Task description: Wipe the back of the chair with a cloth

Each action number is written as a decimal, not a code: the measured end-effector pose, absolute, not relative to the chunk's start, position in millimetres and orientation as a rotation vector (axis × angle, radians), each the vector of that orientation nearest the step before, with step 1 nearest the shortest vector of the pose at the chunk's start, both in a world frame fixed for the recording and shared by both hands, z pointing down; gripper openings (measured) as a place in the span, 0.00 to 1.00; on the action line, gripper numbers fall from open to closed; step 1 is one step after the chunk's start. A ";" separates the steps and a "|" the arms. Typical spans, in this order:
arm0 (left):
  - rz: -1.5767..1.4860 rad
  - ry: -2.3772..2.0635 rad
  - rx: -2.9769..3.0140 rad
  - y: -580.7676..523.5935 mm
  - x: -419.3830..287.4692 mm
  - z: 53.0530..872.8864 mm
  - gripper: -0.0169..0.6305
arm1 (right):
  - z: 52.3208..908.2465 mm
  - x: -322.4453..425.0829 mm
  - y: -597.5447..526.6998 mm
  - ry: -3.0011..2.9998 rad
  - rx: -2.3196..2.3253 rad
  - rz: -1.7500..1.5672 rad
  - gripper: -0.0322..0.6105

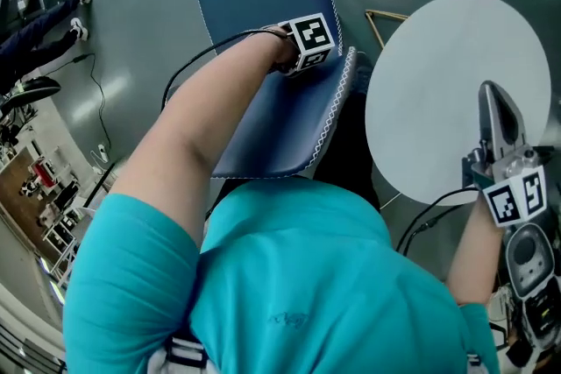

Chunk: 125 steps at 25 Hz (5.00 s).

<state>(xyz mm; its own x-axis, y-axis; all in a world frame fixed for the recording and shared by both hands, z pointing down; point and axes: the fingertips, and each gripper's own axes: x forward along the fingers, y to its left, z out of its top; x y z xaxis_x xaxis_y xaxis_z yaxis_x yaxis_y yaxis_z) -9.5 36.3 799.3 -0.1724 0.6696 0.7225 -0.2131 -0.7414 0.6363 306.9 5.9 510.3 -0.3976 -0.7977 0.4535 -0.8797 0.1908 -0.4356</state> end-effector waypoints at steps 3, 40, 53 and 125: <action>1.949 0.532 1.544 38.9 9.9 809.5 0.12 | 517.9 313.6 11.1 -2.324 1.638 0.987 0.04; 0.923 0.084 1.799 -20.9 101.8 779.0 0.12 | 497.5 290.4 -21.1 -2.380 1.536 0.979 0.04; 0.652 -0.154 1.983 -105.1 32.7 620.7 0.12 | 400.9 228.6 -77.6 -2.414 1.563 0.837 0.04; -0.120 -0.773 2.614 61.8 -263.5 115.1 0.12 | 110.5 -20.7 50.5 -2.620 1.411 0.238 0.04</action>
<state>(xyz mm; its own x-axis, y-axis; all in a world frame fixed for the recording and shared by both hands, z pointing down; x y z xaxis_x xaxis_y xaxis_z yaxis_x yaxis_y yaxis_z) -263.5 61.8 115.1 0.8425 -0.5377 0.0331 -0.5024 -0.7621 0.4084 -20.7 50.5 110.5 -0.5438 -0.8120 0.2120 -0.8369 0.5433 -0.0656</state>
